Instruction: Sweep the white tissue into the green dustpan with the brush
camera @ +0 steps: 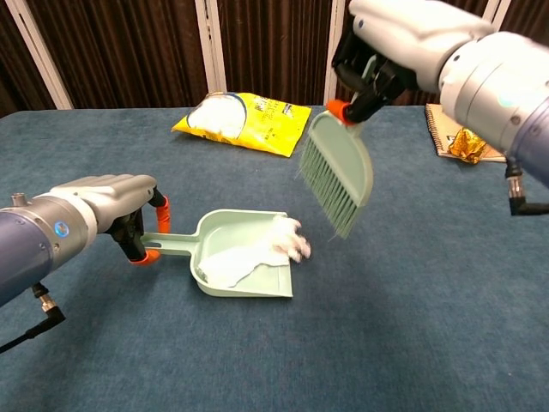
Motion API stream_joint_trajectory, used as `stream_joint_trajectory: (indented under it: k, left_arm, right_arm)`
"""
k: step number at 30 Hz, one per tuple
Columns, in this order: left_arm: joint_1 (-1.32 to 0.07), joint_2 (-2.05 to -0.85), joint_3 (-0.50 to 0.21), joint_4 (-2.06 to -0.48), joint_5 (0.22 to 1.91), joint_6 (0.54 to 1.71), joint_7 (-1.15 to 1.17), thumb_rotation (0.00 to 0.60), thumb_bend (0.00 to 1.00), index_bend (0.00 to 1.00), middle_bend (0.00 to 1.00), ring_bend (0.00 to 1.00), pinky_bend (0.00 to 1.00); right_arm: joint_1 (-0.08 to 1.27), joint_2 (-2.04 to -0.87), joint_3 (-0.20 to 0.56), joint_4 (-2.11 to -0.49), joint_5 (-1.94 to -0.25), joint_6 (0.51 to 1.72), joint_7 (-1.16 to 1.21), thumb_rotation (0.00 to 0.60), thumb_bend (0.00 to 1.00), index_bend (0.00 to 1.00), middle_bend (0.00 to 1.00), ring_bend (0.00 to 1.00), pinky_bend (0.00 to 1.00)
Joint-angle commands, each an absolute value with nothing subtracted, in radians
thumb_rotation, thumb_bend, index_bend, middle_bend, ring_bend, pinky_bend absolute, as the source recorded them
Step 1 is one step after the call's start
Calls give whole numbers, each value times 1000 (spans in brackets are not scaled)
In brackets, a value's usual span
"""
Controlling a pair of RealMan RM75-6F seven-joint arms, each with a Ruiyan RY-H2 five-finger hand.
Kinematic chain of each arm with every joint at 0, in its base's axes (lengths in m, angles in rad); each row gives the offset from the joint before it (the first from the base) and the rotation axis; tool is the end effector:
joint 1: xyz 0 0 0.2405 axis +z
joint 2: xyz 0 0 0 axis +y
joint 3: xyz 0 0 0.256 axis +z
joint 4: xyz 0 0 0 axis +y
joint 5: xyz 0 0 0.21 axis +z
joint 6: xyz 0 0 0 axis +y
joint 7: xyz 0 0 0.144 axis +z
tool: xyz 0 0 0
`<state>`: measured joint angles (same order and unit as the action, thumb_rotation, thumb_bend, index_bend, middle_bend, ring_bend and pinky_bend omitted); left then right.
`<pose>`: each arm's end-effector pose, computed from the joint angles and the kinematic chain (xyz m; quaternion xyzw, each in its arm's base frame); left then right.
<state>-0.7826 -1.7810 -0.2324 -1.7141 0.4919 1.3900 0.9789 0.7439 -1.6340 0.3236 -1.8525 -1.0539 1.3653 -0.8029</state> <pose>-0.1192 0.2920 -0.0558 -0.6834 -0.4594 -0.2188 0.5234 -0.0467 -0.3086 0.0273 0.6587 -0.3167 0.4773 0.4878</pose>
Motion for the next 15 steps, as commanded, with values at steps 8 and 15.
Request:
stream_joint_trajectory:
  k: [8,15]
  left_arm:
    - [-782,-1788,-228,-1719,491,1395,981,600,620,697,1000,1000,966]
    - [-784,-1786,-234,-1723,490,1396,982,600,620,697,1000,1000,966]
  right_arm:
    - [721,-1629,275,-1756,-1017,1348,-789,600,402,917,925,921,849]
    - [706,-1652,232,-1741,-1014,1331,-769,600,401,917,925,921,848]
